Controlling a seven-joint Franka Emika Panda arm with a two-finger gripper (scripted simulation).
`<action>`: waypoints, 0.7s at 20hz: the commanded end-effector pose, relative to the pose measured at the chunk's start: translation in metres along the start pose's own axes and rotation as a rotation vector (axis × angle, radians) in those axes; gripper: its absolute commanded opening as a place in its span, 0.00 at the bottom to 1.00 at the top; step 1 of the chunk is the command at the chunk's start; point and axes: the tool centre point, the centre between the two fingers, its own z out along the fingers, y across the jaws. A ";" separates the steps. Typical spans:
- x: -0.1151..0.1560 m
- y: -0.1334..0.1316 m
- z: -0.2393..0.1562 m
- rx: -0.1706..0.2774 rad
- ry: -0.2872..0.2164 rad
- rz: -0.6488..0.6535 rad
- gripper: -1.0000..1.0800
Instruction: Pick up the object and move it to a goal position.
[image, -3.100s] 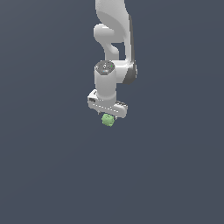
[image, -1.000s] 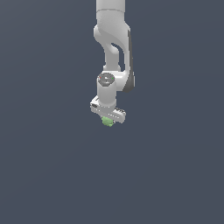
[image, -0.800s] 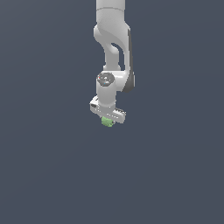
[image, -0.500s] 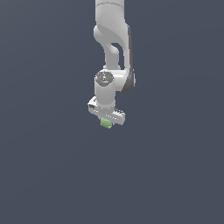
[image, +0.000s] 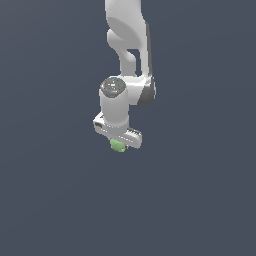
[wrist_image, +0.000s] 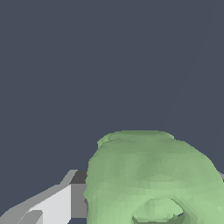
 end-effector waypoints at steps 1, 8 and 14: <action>0.015 -0.004 -0.013 -0.001 -0.001 0.000 0.00; 0.047 -0.012 -0.038 -0.001 -0.001 0.000 0.00; 0.062 -0.015 -0.048 0.000 -0.001 0.000 0.00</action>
